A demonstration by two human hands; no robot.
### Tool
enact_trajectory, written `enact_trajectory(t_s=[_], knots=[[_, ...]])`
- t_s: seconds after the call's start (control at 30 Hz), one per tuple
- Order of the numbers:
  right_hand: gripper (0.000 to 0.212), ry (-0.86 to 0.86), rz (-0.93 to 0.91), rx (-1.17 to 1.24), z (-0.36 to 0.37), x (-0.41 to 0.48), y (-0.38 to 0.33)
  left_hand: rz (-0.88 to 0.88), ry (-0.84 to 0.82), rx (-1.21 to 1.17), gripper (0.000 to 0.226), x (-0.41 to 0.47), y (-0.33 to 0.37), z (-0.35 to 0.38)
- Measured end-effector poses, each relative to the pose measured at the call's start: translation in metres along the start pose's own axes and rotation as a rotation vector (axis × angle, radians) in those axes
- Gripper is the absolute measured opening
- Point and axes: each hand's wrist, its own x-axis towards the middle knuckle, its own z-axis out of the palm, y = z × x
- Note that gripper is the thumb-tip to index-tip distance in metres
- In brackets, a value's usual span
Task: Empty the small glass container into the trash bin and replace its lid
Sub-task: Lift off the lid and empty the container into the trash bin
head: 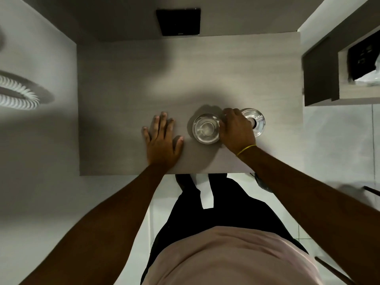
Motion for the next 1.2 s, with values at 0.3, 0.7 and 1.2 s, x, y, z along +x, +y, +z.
enact_trajectory(t_s=[0.3,0.7,1.2], knots=[[0.038,-0.085,0.02,0.147,-0.005,0.014,0.005,-0.026,-0.019,-0.006,0.072,0.0,0.009,-0.003],[0.033,0.328,0.421,0.368,-0.102,-0.067,0.163,0.28,-0.071,-0.09,0.072,0.026,0.112,-0.012],[0.074,0.623,0.991,0.557,-0.018,-0.226,0.368,1.034,-0.387,-0.232,0.077,-0.016,0.404,0.076]])
